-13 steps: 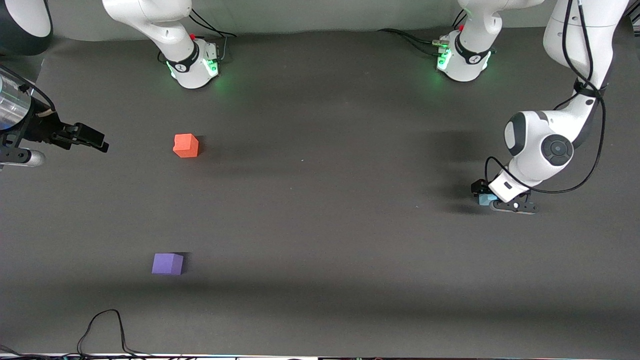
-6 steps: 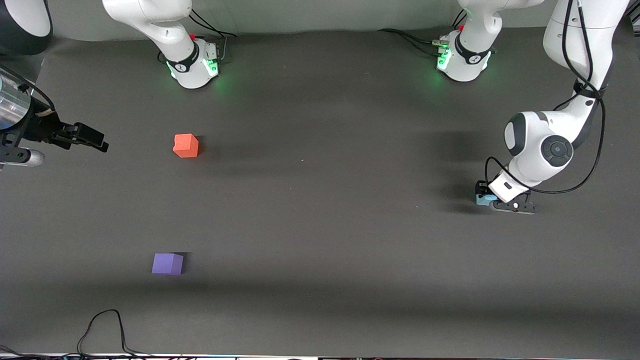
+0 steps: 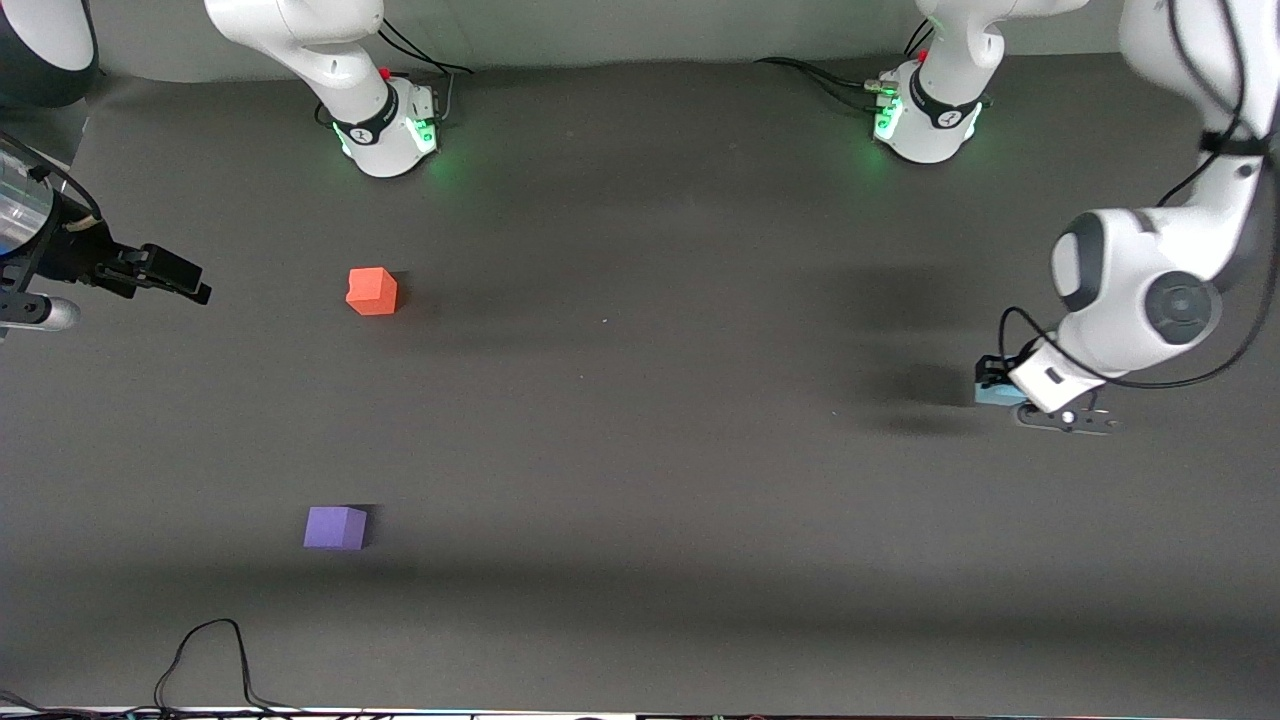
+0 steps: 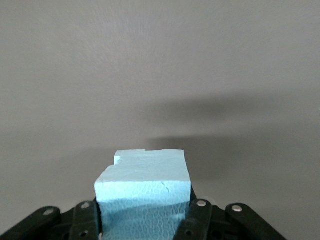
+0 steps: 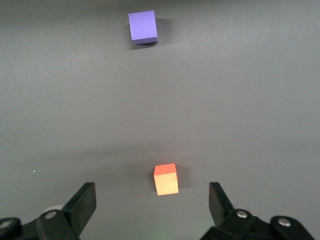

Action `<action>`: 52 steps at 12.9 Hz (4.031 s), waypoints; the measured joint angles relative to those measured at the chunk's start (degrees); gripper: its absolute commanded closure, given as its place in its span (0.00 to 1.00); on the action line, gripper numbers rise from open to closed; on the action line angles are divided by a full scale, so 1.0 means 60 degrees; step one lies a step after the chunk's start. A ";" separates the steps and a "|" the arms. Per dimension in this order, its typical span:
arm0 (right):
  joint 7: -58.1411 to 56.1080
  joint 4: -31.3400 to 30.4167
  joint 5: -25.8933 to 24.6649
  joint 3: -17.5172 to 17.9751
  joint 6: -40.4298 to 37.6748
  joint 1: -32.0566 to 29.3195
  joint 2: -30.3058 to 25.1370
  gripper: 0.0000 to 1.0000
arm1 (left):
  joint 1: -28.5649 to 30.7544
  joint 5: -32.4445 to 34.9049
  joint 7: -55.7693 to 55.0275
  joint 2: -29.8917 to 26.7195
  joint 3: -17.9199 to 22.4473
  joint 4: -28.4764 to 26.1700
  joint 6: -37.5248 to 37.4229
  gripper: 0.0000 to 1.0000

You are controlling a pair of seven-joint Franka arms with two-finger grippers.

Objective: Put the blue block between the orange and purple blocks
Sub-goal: 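Lift the blue cube and carry it toward the table's middle, then set the blue cube down while the right gripper reaches toward it, then grasp the blue cube with the right gripper while the left gripper withdraws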

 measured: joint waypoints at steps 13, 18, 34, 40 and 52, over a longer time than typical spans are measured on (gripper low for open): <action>0.0000 -0.0030 -0.0011 -0.0037 0.0174 -0.0027 0.0032 0.00 | -0.7536 -0.0192 -0.9954 0.3663 -0.0253 0.6415 -0.1514 0.57; 0.0000 -0.0152 -0.0012 -0.0040 0.0348 -0.0026 0.0074 0.00 | -0.8776 -0.0169 -1.0954 0.5727 -0.0201 0.6839 0.0270 0.57; 0.2012 -0.0183 0.0228 0.2961 0.1547 0.0032 0.0821 0.00 | -0.4971 -0.1923 -0.7023 0.3486 -0.0091 0.6988 -0.2420 0.00; 0.5744 -0.0554 -0.1471 0.6102 0.4640 0.0177 0.3584 0.00 | -0.1077 -0.1589 -0.2586 0.0271 -0.0057 0.4312 -0.3952 0.00; 1.1259 -0.1922 -0.6267 0.6440 0.8433 0.1223 0.7161 0.55 | 0.0104 -0.0723 -0.1515 -0.2097 -0.0131 0.3940 -0.5097 0.00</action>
